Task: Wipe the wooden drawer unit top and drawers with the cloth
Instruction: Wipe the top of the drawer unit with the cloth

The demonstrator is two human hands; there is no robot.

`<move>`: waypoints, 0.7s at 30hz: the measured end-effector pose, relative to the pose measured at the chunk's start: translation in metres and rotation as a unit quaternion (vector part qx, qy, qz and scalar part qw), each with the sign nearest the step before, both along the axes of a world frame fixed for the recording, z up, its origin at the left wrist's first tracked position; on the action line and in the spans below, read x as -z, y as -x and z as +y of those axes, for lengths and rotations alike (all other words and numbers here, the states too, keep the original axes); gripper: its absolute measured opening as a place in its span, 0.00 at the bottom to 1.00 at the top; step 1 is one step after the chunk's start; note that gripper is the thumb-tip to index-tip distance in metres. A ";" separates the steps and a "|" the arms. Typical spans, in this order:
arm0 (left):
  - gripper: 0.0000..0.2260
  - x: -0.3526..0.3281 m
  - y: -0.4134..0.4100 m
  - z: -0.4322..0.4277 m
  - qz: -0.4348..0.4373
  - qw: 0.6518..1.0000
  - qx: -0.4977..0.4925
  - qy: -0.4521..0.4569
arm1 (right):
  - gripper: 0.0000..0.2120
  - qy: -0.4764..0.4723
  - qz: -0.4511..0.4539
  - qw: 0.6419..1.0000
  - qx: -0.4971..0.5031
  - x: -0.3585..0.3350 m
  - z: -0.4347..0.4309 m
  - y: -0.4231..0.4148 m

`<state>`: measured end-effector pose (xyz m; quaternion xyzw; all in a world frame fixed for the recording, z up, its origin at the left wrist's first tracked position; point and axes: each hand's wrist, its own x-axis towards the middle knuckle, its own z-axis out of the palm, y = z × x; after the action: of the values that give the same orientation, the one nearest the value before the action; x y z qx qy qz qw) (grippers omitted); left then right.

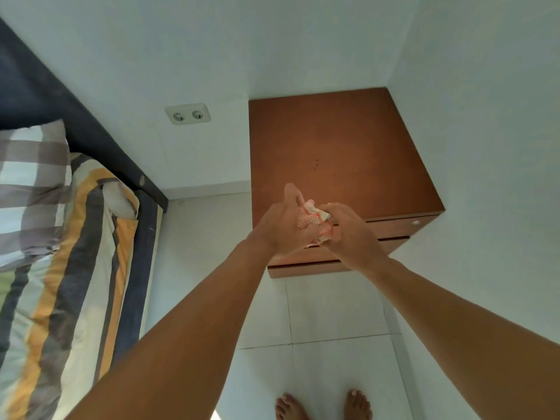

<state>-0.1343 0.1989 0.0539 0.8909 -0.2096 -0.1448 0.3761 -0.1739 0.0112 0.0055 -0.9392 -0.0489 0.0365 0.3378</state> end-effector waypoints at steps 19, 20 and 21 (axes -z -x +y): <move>0.08 0.034 0.012 -0.036 -0.028 0.994 -0.024 -0.098 | 0.21 -0.139 0.141 0.972 0.129 0.037 -0.045 0.047; 0.08 0.033 0.011 -0.040 -0.040 0.993 -0.017 -0.110 | 0.33 -0.173 0.130 0.967 0.133 0.036 -0.044 0.046; 0.08 0.033 0.009 -0.044 -0.045 0.992 -0.012 -0.120 | 0.40 -0.196 0.122 0.963 0.137 0.033 -0.043 0.044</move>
<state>-0.1432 0.1551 0.0208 0.9375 -0.1969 -0.1243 0.2588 -0.2174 -0.0318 -0.0278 -0.8407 0.1159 0.0941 0.5205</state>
